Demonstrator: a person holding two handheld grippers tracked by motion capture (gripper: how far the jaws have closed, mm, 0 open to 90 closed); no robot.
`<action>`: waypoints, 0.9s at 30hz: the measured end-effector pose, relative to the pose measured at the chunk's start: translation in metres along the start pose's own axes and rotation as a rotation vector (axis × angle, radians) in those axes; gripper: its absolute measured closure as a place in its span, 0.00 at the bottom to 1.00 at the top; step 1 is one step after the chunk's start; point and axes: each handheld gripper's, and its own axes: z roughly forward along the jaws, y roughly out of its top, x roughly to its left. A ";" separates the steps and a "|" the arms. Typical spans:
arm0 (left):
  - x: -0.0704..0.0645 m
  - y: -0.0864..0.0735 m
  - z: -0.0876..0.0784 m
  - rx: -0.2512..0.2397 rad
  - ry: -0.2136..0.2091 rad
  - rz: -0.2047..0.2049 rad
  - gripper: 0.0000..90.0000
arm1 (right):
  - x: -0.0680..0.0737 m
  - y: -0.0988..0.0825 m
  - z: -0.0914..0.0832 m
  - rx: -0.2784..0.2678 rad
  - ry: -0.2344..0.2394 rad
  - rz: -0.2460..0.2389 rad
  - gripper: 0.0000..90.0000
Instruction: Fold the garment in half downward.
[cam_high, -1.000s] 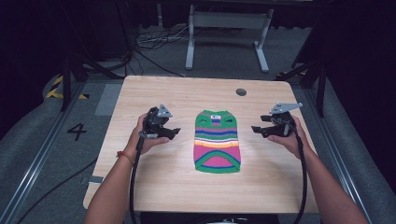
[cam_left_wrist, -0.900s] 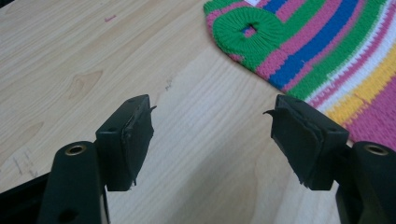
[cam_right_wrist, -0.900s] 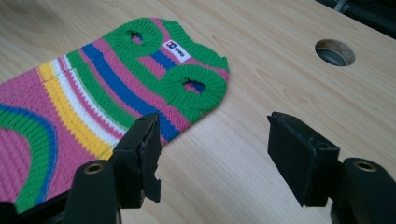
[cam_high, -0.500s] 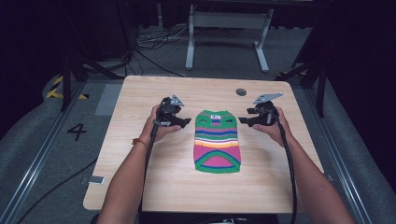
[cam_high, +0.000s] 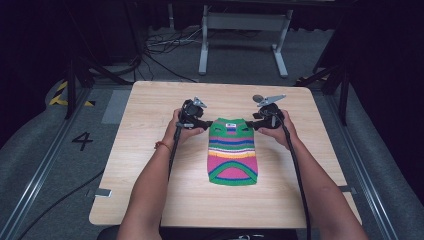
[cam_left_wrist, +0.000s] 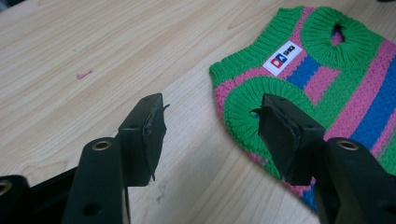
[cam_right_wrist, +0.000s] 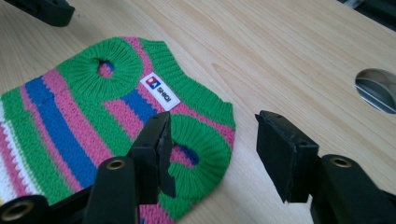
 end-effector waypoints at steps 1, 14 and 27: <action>0.000 0.002 0.002 -0.005 -0.002 -0.009 0.47 | -0.001 0.001 0.004 -0.001 -0.003 -0.003 0.54; 0.000 0.008 0.040 0.029 0.012 -0.071 0.54 | -0.011 -0.005 0.034 0.005 -0.020 0.046 0.59; 0.002 0.005 0.047 0.026 -0.007 -0.089 0.53 | -0.019 -0.006 0.046 0.025 0.001 0.106 0.63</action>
